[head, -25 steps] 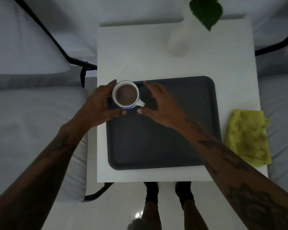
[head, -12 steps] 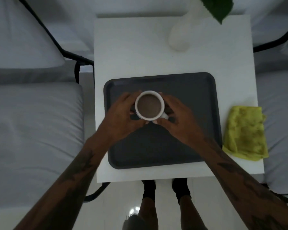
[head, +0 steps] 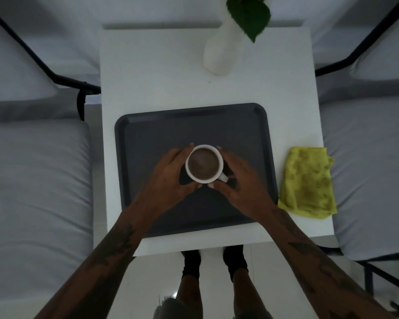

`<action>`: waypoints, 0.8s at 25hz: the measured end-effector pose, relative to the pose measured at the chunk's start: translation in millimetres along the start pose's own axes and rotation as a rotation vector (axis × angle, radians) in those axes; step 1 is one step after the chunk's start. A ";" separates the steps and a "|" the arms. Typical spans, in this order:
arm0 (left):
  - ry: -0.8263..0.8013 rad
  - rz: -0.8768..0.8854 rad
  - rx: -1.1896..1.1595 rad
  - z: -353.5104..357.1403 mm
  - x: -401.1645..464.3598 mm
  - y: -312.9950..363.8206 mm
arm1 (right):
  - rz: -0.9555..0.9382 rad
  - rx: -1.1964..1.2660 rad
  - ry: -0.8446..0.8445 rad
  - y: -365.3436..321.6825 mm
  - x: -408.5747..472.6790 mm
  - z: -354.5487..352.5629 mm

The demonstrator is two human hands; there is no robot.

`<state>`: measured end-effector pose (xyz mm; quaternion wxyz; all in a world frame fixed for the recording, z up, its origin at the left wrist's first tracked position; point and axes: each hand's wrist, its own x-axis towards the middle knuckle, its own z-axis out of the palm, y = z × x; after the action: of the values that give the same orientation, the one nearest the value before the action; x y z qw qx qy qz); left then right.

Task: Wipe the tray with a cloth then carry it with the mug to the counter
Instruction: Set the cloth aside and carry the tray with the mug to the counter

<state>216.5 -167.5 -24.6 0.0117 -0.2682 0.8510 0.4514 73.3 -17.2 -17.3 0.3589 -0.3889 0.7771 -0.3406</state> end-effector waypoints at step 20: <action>0.198 -0.549 0.087 -28.9 -64.3 -61.0 | 0.176 -0.365 0.253 64.2 -6.3 -48.7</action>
<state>306.5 -188.6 -37.1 0.0616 -0.5303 0.7622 0.3661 12.8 30.2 -42.5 0.2106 -0.3325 0.8955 -0.2080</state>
